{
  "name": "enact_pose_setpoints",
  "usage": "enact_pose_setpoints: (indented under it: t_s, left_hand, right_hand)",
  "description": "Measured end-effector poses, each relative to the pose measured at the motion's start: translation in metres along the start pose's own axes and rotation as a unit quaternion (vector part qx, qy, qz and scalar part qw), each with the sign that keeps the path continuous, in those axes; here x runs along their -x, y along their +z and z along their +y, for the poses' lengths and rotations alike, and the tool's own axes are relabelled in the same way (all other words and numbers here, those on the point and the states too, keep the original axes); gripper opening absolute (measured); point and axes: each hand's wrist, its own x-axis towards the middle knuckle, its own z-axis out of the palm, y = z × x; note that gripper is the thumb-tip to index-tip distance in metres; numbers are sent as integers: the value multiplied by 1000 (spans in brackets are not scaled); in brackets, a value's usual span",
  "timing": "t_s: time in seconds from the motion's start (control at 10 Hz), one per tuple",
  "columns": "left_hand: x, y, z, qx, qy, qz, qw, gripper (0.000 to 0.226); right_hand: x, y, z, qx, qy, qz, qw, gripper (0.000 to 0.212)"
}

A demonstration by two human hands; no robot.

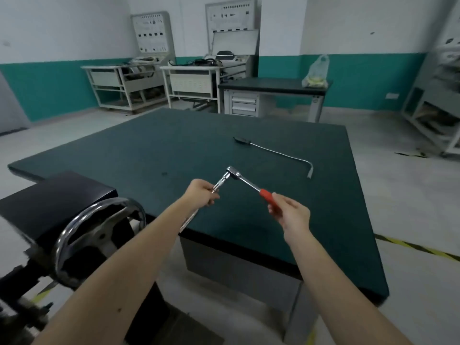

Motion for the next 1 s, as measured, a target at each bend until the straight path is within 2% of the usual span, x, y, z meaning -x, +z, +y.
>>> enact_pose_setpoints:
  t_s: [0.1, 0.2, 0.4, 0.5, 0.6, 0.7, 0.8, 0.9, 1.0]
  left_hand:
    - [-22, 20, -15, -96, 28, -2, 995, 13]
    - [-33, 32, -28, -187, 58, 14, 981, 13]
    - [-46, 39, -42, -251, 71, 27, 965, 17]
    - [-51, 42, -45, -282, 104, 39, 953, 19]
    - [-56, 44, -48, -307, 127, 38, 942, 20]
    - [-56, 42, -49, -371, 144, 42, 916, 24]
    - [-44, 40, -54, -407, 165, 84, 895, 36]
    - [-4, 32, -57, -321, 178, 104, 925, 51]
    - [59, 8, -76, -177, 174, 136, 959, 42]
  right_hand:
    - [-21, -7, 25, 173, -96, 22, 980, 16]
    - [-32, -9, 48, 336, -196, 30, 921, 17]
    - [-45, -3, 64, 477, -261, 61, 837, 26]
    - [-48, -3, 66, 499, -273, 77, 819, 26]
    - [-49, -2, 65, 514, -259, 95, 812, 30]
    - [-46, 0, 64, 529, -254, 105, 803, 31]
    - [-43, 1, 61, 531, -250, 102, 803, 33]
    - [-29, -2, 57, 505, -240, 82, 825, 43]
    - [5, -4, 53, 425, -322, 84, 842, 35]
